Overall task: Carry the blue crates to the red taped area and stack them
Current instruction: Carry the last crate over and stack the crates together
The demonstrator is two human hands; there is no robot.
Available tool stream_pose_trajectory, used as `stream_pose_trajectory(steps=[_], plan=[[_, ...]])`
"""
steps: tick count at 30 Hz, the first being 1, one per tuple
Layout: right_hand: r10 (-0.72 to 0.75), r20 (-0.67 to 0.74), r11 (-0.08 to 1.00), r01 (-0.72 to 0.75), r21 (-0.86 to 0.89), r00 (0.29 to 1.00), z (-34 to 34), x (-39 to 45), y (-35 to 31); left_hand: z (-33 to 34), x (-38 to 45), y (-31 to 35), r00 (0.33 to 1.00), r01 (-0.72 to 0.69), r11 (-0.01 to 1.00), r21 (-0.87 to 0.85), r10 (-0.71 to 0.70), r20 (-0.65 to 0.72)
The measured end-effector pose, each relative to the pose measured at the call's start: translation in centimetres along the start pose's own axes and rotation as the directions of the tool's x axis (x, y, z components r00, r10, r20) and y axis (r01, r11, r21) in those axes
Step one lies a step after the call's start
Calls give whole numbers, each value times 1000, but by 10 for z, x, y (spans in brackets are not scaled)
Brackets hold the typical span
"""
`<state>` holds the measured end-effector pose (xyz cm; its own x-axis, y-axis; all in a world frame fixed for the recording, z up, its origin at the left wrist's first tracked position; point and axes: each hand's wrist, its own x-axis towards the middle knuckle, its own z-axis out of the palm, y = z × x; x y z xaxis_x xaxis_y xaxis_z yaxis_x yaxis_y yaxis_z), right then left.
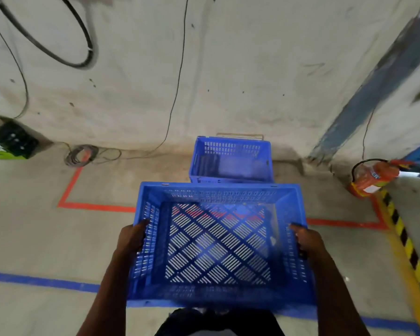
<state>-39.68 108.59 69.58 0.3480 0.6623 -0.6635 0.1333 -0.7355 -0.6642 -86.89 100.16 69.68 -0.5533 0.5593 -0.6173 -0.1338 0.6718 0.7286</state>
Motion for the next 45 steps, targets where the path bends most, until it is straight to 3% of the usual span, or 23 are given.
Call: stream_pose_trajectory(steps=[12,25,34,45], plan=[[60,37,995,-63,84,998,24,157,-142,128,131,154,999,-16,998,65,14,36],[72,47,997,-74,34,996,64,320,-262,234,263,249,999,20,996,91,-24,43],[84,34,996,-84,22,996,118,419,-292,292,380,286,996,-61,986,153,51,71],[116,36,993,-116,2,993,145,480,-280,331,454,269,994,-28,973,230,4,105]])
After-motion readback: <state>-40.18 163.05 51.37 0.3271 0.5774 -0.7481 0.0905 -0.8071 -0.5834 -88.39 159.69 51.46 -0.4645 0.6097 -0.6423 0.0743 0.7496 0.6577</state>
